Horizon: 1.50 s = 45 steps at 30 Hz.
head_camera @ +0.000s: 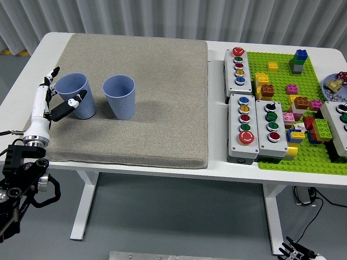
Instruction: Pick cup pour cup place
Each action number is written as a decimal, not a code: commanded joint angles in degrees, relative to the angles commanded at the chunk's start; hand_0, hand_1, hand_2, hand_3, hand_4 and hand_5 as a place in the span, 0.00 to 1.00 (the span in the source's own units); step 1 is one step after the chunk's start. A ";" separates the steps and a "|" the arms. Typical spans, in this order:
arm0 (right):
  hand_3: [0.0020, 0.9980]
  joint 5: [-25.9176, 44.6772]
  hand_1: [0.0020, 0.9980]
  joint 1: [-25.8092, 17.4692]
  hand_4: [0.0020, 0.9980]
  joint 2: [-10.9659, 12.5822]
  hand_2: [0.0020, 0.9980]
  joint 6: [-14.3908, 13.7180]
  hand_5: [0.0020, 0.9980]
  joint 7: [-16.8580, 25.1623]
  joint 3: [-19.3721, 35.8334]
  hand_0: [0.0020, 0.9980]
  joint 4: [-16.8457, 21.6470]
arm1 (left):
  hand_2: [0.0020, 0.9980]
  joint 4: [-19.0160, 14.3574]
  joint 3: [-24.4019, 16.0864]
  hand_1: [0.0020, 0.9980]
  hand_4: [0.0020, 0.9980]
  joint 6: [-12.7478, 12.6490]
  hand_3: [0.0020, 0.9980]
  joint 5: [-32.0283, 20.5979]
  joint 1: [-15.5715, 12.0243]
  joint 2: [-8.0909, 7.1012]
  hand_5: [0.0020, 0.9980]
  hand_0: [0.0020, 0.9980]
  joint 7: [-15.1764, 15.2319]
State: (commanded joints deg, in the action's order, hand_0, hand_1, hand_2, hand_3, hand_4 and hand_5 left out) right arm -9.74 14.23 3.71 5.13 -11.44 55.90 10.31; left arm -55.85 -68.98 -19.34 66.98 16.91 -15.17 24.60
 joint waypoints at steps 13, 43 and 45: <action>0.62 0.09 0.70 -0.05 0.23 0.01 0.73 -0.39 0.15 0.18 -0.31 0.77 0.00 | 0.99 -6.87 1.01 0.83 0.95 0.32 0.97 -0.33 -4.61 -1.86 0.40 0.75 -0.41; 0.62 -0.13 0.69 -0.13 0.23 0.10 0.73 -1.10 0.15 -0.23 -0.91 0.77 0.00 | 0.69 -23.66 -18.08 0.62 0.77 7.12 0.70 -7.68 8.92 1.50 1.00 0.64 -5.24; 0.62 -0.19 0.69 -0.06 0.23 0.05 0.73 -1.13 0.15 -0.30 -0.88 0.77 0.00 | 0.69 -22.87 -19.40 0.62 0.77 7.79 0.70 -7.94 9.85 2.61 1.00 0.64 -5.63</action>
State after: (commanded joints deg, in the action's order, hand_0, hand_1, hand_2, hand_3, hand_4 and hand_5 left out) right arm -9.93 14.17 3.76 4.00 -11.75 55.02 10.31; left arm -78.72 -88.37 -11.55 59.04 26.76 -12.56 18.97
